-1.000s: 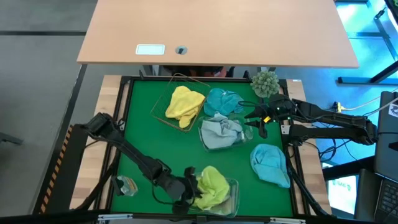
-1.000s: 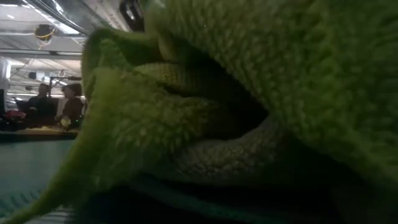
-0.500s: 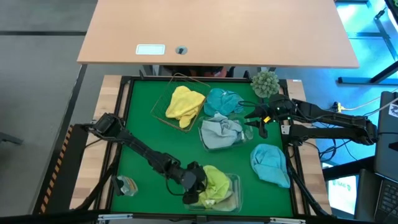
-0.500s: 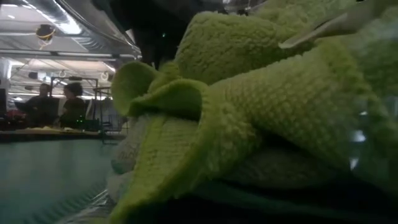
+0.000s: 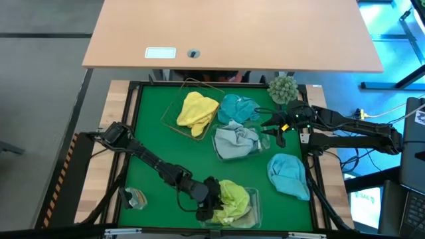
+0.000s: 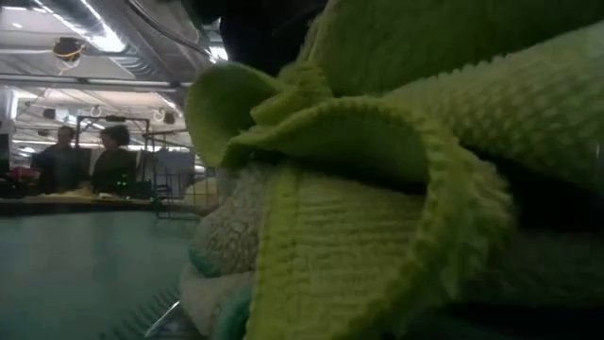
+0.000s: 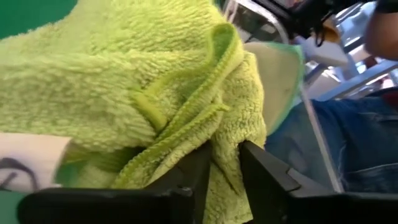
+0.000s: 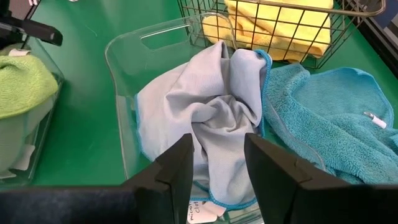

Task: Sort microfiber towel by color & place in baskets
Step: Put the light green towel into the bottom transparent bin

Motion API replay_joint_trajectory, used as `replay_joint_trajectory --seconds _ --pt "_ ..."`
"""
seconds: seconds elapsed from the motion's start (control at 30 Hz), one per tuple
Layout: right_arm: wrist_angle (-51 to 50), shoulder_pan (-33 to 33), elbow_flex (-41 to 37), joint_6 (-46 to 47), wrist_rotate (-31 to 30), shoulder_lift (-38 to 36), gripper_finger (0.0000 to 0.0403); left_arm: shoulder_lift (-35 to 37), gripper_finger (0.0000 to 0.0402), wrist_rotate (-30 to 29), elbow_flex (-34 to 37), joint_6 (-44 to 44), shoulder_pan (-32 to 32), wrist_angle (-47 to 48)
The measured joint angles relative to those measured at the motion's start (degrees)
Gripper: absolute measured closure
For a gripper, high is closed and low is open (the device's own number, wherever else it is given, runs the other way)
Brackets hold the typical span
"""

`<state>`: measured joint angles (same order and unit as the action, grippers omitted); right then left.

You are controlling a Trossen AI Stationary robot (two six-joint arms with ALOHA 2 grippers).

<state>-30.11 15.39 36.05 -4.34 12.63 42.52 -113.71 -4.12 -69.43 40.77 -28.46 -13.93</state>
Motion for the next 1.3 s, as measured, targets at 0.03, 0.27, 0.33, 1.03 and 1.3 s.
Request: replay_joint_trajectory --seconds 0.03,0.27,0.33,1.03,1.3 --pt "0.0 0.01 0.0 0.0 0.01 0.0 0.0258 0.04 0.0308 0.0 0.0 0.02 -0.02 -0.2" --pt "0.0 0.01 0.0 0.0 -0.01 0.0 0.0258 0.11 0.0269 5.12 0.0 0.22 0.5 -0.92" --pt "0.0 0.0 0.0 0.0 -0.01 0.0 0.0258 0.19 0.0262 8.88 -0.04 1.81 1.1 -1.21" --pt "0.0 0.01 0.0 0.0 0.01 0.0 0.0258 0.31 0.0265 18.67 -0.17 6.71 3.56 -6.56" --pt "0.0 0.01 0.0 0.0 -0.01 0.0 0.0258 0.67 0.0265 18.84 -0.17 6.75 3.54 -6.33"
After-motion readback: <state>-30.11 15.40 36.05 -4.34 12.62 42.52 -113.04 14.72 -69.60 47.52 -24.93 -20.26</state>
